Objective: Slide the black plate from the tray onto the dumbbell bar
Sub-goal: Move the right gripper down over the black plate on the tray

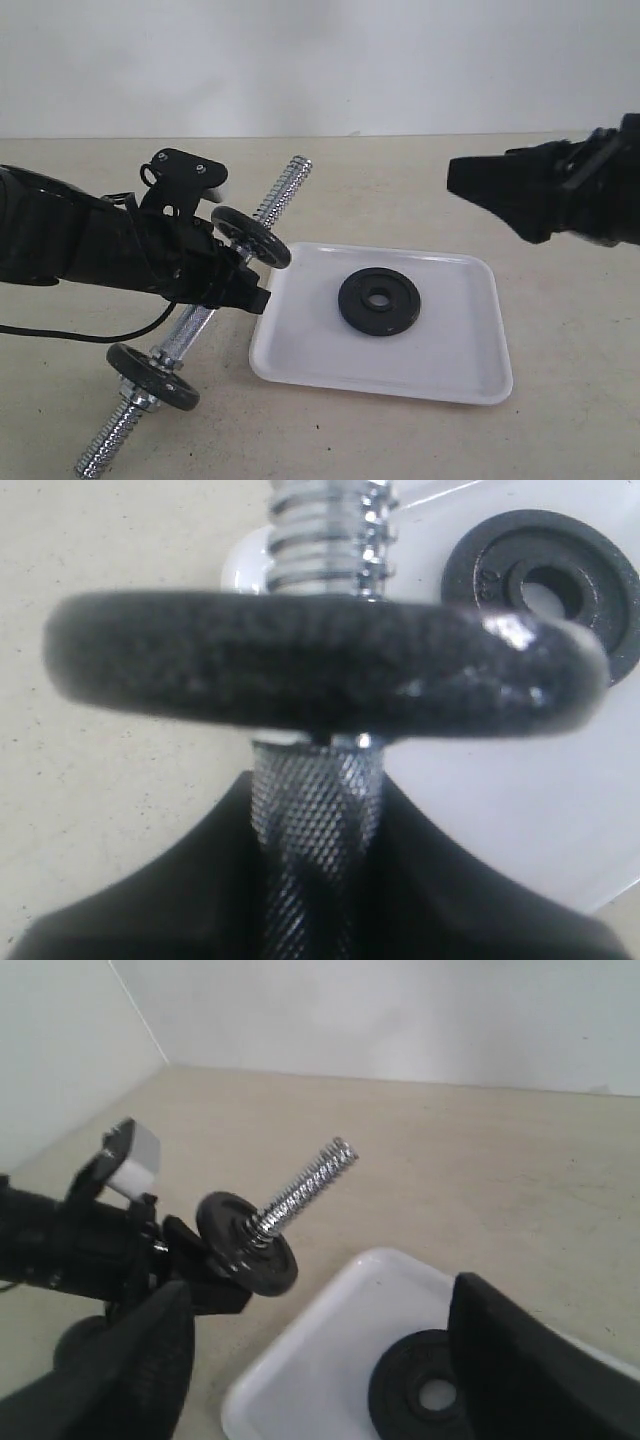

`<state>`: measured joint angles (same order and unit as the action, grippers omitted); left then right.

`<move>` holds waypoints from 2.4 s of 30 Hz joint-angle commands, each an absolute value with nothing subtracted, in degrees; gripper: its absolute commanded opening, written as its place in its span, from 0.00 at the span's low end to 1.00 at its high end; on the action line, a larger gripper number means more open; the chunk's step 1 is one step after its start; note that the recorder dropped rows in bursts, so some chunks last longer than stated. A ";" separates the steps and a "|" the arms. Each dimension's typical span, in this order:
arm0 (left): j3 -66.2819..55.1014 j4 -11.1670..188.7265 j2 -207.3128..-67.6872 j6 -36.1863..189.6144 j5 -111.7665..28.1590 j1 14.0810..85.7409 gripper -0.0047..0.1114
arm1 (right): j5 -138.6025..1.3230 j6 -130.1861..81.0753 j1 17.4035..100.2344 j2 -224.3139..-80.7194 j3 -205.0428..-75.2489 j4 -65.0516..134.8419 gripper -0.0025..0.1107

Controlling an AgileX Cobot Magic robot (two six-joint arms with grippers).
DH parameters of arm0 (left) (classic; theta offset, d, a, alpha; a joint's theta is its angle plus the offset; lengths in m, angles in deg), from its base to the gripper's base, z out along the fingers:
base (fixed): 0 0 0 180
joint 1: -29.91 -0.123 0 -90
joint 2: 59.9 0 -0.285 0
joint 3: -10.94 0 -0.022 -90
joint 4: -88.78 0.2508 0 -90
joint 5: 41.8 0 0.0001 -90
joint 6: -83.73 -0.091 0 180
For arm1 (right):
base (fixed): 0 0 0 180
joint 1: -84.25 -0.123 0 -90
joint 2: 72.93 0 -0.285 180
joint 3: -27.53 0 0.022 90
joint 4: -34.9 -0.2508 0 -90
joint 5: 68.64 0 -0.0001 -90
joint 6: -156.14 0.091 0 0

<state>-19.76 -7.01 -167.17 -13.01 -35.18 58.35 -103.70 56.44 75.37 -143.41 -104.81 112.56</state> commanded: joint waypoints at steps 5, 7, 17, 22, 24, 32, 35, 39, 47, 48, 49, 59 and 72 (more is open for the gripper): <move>-18.22 -7.38 -164.04 -14.26 -33.35 58.46 0.08 | -77.70 54.99 55.91 -149.68 -113.22 114.81 0.59; -18.22 -7.38 -164.04 -14.23 -33.87 58.46 0.08 | -74.08 54.99 53.42 -151.72 -114.09 114.81 0.59; -18.22 -7.72 -164.04 -14.07 -34.46 58.46 0.08 | -67.95 58.63 50.95 -166.24 -118.40 113.38 0.59; -18.22 -7.72 -164.04 -14.07 -34.40 58.46 0.08 | -68.64 60.69 50.95 -172.30 -121.51 113.33 0.59; -18.22 -7.72 -164.04 -14.07 -34.21 58.46 0.08 | -67.46 60.69 50.95 -174.27 -122.75 113.33 0.59; -18.22 -7.72 -164.04 -14.07 -34.21 58.46 0.08 | -65.43 61.56 50.95 -180.18 -124.68 113.33 0.59; -18.22 -7.72 -164.04 -14.07 -34.21 58.46 0.08 | -65.64 62.79 50.08 -183.28 -125.02 113.33 0.59; -18.22 -7.72 -164.04 -14.07 -32.88 58.46 0.08 | -62.13 62.45 48.53 -185.94 -126.87 113.33 0.70; -18.22 -7.72 -164.04 -14.07 -32.88 58.46 0.08 | -61.39 62.87 48.25 -186.16 -127.41 112.28 0.95; -18.22 -7.72 -164.04 -14.07 -32.88 58.46 0.08 | -60.91 62.87 48.25 -186.16 -127.41 112.28 0.95; -18.22 -7.72 -164.04 -14.07 -32.88 58.46 0.08 | -60.61 62.87 48.25 -186.16 -127.41 112.28 0.95; -18.22 -7.72 -164.04 -14.07 -32.77 58.46 0.08 | -60.56 62.81 48.25 -189.35 -130.05 112.16 0.95; -18.22 -7.72 -164.04 -14.07 -32.05 58.46 0.08 | -56.63 61.25 48.25 -189.47 -130.38 112.03 0.95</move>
